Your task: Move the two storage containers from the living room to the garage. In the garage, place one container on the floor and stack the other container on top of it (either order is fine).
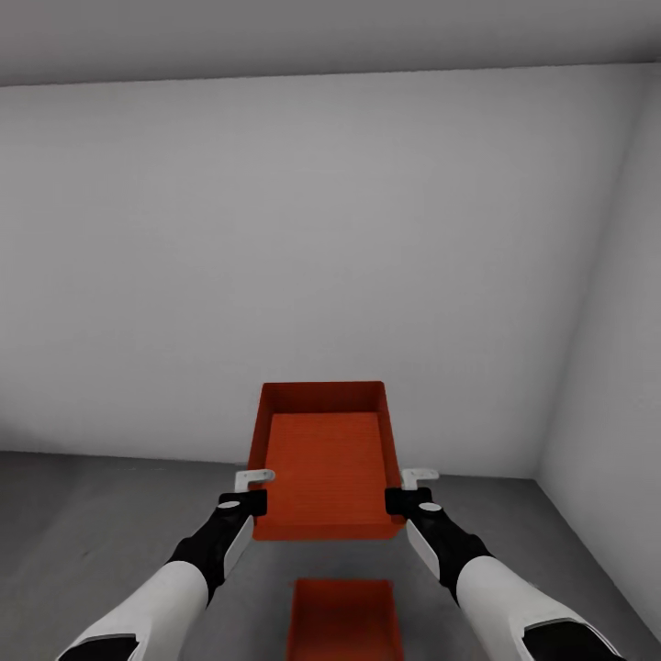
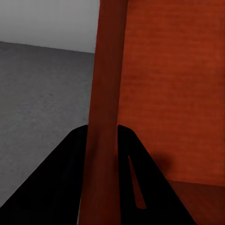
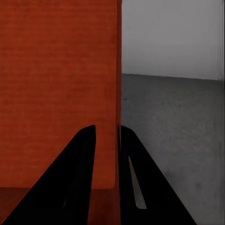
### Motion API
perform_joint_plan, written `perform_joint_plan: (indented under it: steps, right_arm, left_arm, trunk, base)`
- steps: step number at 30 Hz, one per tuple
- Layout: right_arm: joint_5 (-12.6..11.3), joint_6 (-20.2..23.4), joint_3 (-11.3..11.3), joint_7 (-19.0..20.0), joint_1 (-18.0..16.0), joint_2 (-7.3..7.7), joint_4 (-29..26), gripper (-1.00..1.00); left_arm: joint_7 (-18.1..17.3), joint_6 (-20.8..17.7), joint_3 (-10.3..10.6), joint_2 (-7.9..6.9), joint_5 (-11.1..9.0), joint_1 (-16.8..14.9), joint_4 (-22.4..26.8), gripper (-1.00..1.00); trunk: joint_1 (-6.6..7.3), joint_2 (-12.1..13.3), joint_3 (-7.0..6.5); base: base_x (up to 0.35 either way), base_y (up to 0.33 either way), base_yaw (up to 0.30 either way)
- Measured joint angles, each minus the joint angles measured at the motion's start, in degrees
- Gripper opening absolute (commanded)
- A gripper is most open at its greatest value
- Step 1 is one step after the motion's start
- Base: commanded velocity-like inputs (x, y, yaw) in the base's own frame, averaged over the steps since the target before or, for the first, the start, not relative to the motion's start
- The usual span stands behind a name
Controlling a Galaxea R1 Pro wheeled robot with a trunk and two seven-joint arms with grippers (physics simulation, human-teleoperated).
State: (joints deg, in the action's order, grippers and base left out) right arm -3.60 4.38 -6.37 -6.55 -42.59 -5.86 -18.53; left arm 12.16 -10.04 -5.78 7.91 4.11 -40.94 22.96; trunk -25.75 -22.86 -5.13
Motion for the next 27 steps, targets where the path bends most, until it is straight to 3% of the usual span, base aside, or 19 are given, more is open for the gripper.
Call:
perform_joint_plan:
  steps: [22,27]
  right_arm:
    - [0.0,0.0,0.0,0.0,0.0,-0.01,0.0,-1.0]
    - [0.0,0.0,0.0,0.1,0.0,0.02,0.0,-1.0]
  left_arm:
    - [0.0,0.0,0.0,-0.03,0.0,0.0,0.0,-1.0]
    - [0.0,0.0,0.2,-0.05,-0.2,0.0,0.0,-1.0]
  trunk:
    - [-0.01,0.0,0.0]
    - [-0.01,0.0,0.0]
  base:
    - [0.009,0.002,-0.275]
    - [0.0,0.0,-0.127]
